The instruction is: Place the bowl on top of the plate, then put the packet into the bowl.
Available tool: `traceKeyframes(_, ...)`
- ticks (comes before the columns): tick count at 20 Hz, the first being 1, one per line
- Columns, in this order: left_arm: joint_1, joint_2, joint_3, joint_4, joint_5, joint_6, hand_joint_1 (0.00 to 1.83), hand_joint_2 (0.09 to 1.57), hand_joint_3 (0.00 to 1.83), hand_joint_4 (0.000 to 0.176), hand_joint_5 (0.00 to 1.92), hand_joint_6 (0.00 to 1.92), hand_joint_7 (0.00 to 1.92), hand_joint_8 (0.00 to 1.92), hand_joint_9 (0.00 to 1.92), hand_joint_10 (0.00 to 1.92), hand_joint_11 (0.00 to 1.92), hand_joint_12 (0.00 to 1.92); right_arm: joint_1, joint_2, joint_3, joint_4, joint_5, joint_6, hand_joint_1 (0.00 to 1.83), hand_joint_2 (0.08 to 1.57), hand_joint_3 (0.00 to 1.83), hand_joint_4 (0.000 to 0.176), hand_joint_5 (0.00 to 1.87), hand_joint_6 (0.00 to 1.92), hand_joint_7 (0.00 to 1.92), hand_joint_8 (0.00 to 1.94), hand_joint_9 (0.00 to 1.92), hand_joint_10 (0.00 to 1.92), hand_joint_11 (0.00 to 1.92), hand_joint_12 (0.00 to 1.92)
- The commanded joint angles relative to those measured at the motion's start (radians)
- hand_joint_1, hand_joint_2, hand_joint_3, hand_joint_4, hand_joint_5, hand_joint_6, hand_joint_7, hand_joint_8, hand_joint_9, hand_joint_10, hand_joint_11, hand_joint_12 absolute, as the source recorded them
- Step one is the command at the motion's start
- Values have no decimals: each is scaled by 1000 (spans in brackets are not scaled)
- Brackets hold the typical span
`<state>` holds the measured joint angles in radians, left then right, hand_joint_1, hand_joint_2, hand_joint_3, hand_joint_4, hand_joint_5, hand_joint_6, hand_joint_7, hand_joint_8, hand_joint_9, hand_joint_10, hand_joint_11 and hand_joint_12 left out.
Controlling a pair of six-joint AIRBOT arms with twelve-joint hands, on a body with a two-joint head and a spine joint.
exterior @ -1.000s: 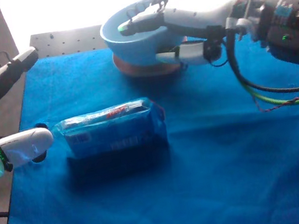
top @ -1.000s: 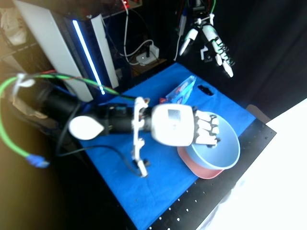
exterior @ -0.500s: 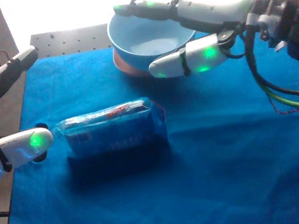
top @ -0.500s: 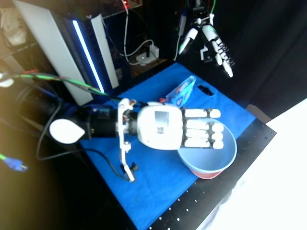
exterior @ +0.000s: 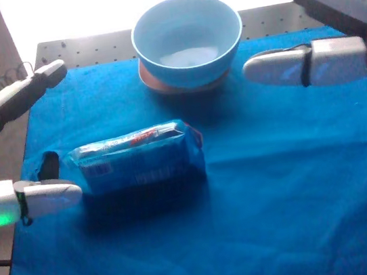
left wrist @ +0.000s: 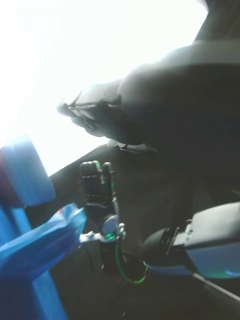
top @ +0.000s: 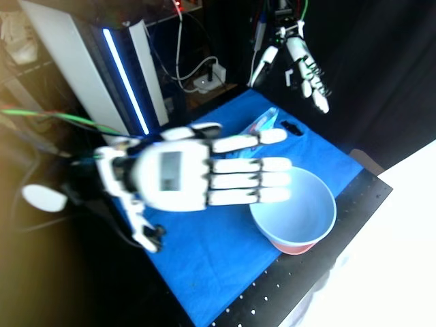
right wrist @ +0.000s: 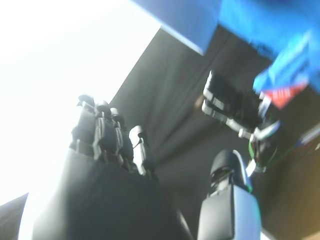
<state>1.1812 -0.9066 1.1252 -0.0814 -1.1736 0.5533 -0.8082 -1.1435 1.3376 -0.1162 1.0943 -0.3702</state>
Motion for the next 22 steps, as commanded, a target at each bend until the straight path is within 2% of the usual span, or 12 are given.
traceKeyframes(1,-37,-10,13,9,-48,-10,752,829,0,135,11,4,0,0,0,0,0,0,-14,11,-14,54,194,4,288,1049,0,115,0,0,0,0,0,0,0,0)
traceKeyframes(2,-74,-22,29,52,0,-22,789,816,0,161,3,0,0,0,0,0,0,0,-45,21,-32,81,234,4,307,1067,0,109,0,0,0,0,0,0,0,0)
traceKeyframes(5,-186,-85,90,173,139,-67,834,794,0,176,131,7,78,4,59,6,24,13,-111,36,-63,154,313,4,396,1045,12,167,0,0,0,0,0,0,0,0)
traceKeyframes(8,-235,-150,141,228,259,-77,813,839,1,176,250,5,273,6,273,14,126,97,-144,44,-81,188,338,4,277,1081,17,122,0,0,0,0,0,0,0,0)
traceKeyframes(10,-247,-169,157,240,305,-76,941,903,0,61,517,3,568,27,592,33,177,976,-149,46,-87,189,340,4,313,1074,7,121,0,0,0,0,0,0,0,0)
traceKeyframes(11,-261,-180,172,244,337,-73,1124,1030,7,0,739,33,819,96,844,139,455,1024,-153,47,-90,191,341,4,299,1078,7,122,0,0,0,0,0,0,0,0)
traceKeyframes(12,-272,-185,182,244,350,-66,1226,1112,4,0,879,705,949,965,1021,338,720,1086,-157,47,-92,193,341,4,304,1089,11,125,0,0,0,0,0,0,0,0)
traceKeyframes(13,-281,-187,187,234,357,-52,1241,1170,0,0,856,910,892,1310,1058,788,908,1344,-162,47,-94,197,342,4,297,1099,13,123,0,0,0,0,0,0,0,0)
traceKeyframes(15,-293,-178,183,186,325,-4,1214,1202,0,0,780,1110,857,1391,1022,1161,998,1497,-182,47,-97,209,345,4,320,1105,11,111,0,0,0,0,0,0,0,0)
traceKeyframes(18,-295,-88,129,166,158,-5,1203,1195,0,0,803,1114,861,1346,934,1134,851,1487,-197,49,-104,221,350,5,322,1098,4,164,0,0,0,0,0,0,0,0)
traceKeyframes(21,-326,-26,91,185,23,-4,1467,1156,3,0,849,945,792,1323,883,1281,685,1568,-204,49,-106,236,356,5,303,1121,12,148,0,0,0,0,0,0,0,0)
traceKeyframes(22,-351,-20,91,195,4,-4,1391,1148,0,0,863,964,858,1260,888,1277,692,1305,-207,49,-107,238,357,5,317,1125,11,147,0,0,0,0,0,0,0,0)
